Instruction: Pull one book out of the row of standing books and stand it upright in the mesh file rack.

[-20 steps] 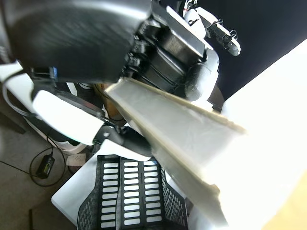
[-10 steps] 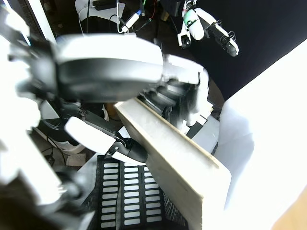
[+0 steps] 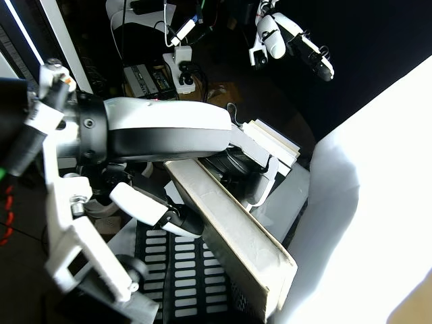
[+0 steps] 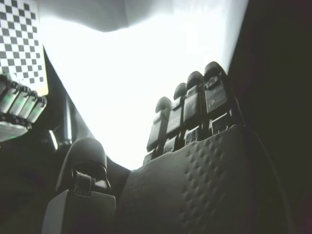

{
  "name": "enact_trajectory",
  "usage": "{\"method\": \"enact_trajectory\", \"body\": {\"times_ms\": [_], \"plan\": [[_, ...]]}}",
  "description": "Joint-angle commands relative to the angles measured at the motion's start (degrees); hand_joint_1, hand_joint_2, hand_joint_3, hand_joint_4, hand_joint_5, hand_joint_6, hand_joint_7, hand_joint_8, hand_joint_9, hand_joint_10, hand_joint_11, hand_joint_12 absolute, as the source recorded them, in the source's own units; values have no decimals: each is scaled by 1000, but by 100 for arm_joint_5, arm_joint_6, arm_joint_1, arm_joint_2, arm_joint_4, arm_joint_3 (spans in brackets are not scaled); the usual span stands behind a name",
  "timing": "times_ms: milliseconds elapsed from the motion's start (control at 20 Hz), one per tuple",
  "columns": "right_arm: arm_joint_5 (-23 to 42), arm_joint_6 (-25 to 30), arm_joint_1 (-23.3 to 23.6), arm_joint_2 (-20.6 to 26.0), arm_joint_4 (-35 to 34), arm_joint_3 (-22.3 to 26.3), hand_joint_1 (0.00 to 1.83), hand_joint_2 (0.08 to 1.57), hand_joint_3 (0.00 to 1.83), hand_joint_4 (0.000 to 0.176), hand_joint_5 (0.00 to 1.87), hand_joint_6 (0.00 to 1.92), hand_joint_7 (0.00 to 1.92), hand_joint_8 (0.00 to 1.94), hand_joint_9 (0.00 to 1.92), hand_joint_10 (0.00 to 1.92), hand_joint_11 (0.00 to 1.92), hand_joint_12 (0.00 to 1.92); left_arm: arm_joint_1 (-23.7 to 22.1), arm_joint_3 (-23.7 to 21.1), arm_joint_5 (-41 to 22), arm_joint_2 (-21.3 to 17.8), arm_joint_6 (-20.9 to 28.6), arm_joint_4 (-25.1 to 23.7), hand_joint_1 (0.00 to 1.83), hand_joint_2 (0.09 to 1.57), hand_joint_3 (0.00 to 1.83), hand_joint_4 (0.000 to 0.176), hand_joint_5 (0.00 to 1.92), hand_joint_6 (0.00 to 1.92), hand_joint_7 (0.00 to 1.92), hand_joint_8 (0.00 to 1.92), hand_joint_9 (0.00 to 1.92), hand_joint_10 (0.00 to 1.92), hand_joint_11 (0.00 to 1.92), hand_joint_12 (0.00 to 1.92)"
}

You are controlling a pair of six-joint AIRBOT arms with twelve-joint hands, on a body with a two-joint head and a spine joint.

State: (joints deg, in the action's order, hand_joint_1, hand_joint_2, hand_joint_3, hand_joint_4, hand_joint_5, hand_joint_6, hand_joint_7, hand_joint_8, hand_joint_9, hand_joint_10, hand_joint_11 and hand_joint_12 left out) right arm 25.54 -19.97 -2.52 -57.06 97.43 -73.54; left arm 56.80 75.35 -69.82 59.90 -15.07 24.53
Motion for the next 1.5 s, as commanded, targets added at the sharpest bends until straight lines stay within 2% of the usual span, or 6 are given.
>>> {"method": "enact_trajectory", "body": {"times_ms": [0, 200, 400, 750, 900, 1450], "plan": [[-33, -92, 30, 42, -307, -22, 1174, 1223, 2, 0, 695, 1385, 890, 1252, 976, 1220, 795, 1626, -4, 55, -694, 9, 36, 66, 50, 1314, 0, 59, 0, 0, 0, 0, 0, 0, 0, 0], [149, -92, -145, 27, -495, 1, 1189, 1197, 0, 0, 791, 1237, 893, 1276, 820, 1402, 499, 1811, 21, 52, -694, 8, 36, 88, 64, 1315, 0, 41, 0, 0, 0, 0, 0, 0, 0, 0], [93, -92, -247, -57, -316, -57, 1327, 1186, 0, 0, 759, 1192, 875, 1213, 812, 1441, 614, 1741, 32, 55, -688, 12, 36, 93, 98, 1320, 0, 42, 0, 0, 0, 0, 0, 0, 0, 0], [59, -92, -530, -238, -142, -267, 1188, 1190, 0, 0, 786, 1234, 914, 1208, 817, 1234, 307, 1891, 66, 66, -682, 27, 36, 102, 86, 1318, 0, 47, 0, 0, 0, 0, 0, 0, 0, 0], [60, -92, -684, -320, -112, -350, 1236, 1176, 0, 0, 786, 1137, 963, 1248, 962, 1355, 746, 1770, 85, 75, -674, 42, 36, 120, 98, 1325, 2, 44, 0, 0, 0, 0, 0, 0, 0, 0], [51, -92, -890, -886, 662, -896, 1229, 1169, 0, 0, 770, 1215, 1005, 1141, 1142, 1152, 1039, 1520, 100, 99, -692, 73, 36, 134, 126, 1310, 0, 50, 0, 0, 0, 0, 0, 0, 0, 0]]}}
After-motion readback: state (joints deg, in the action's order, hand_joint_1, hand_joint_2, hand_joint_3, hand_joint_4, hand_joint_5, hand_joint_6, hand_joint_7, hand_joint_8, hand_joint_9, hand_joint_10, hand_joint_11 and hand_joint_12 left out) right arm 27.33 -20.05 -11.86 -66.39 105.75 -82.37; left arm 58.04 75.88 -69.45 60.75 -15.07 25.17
